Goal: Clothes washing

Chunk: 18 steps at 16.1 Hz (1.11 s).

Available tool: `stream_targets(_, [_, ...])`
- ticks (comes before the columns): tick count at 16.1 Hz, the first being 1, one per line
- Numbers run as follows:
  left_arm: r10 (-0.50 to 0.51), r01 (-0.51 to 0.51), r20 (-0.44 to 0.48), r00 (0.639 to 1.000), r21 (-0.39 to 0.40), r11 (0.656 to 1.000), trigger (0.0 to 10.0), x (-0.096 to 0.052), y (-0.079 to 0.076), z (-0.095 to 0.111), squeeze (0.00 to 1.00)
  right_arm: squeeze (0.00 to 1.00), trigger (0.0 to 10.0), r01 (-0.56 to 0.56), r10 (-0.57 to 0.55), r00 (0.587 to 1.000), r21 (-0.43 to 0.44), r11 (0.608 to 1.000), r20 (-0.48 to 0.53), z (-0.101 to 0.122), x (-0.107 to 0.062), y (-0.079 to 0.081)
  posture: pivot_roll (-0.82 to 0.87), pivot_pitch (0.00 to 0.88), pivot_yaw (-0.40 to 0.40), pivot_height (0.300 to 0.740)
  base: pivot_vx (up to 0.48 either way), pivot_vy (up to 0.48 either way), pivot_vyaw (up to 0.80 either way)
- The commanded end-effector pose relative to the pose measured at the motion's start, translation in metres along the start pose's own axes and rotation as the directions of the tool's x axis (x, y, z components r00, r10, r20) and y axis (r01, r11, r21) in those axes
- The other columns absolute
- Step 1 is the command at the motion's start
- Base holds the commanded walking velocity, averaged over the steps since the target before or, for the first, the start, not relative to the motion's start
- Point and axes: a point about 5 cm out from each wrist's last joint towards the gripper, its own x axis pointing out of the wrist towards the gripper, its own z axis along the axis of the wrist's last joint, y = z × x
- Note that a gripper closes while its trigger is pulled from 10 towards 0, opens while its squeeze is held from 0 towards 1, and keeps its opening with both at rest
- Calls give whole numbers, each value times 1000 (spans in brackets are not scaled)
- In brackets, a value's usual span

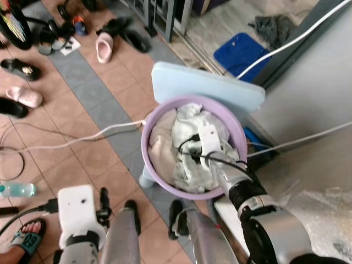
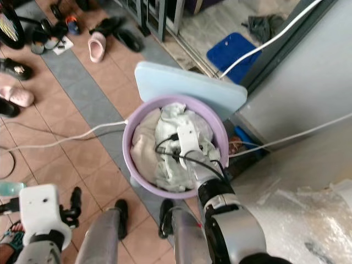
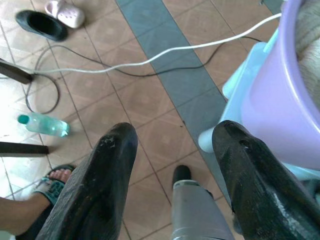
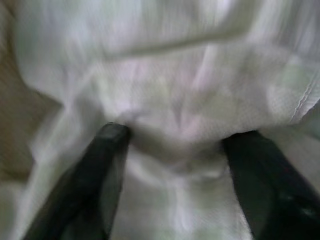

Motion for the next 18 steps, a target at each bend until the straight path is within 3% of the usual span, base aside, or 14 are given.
stream_targets(1, [14, -14, -18, 1000, 1, 1000, 10000, -3, -1, 0, 0, 0, 0, 9, -11, 997, -31, 999, -70, -20, 1, -2, 264, 436, -138, 740, 0, 0, 0])
stream_targets(5, [50, -51, -32, 998, -15, 999, 10000, -6, 0, -4, 0, 0, 0, -24, 18, 992, -53, 998, -121, -41, 0, 1, 246, 438, -170, 740, 0, 0, 0])
stream_targets(9, [52, -53, -28, 998, -30, 998, 10000, -2, -6, -3, 0, 0, 0, -67, 61, 993, -55, 996, -102, -34, 1, 6, 232, 429, -188, 740, 0, 0, 0])
stream_targets(14, [66, -67, -30, 997, -26, 997, 10000, -1, -5, -5, 0, 0, 0, -46, 40, 993, -46, 998, -113, -41, 1, -9, 223, 419, -200, 740, 0, 0, 0])
stream_targets(15, [65, -66, -29, 997, -29, 997, 10000, 1, -6, -4, 0, 0, 0, -47, 44, 994, -26, 999, -99, -39, 1, -10, 222, 415, -199, 740, 0, 0, 0])
stream_targets(16, [64, -65, -28, 998, -33, 997, 10000, 3, -7, -4, 0, 0, 0, -55, 55, 998, 27, 998, -11, -25, 2, -11, 218, 406, -199, 740, 0, 0, 0])
stream_targets(18, [57, -57, -11, 998, -32, 998, 10000, 11, -9, -2, 0, 0, 0, -95, 95, 995, -5, 996, 39, -14, 2, -8, 194, 377, -202, 740, 0, 0, 0])
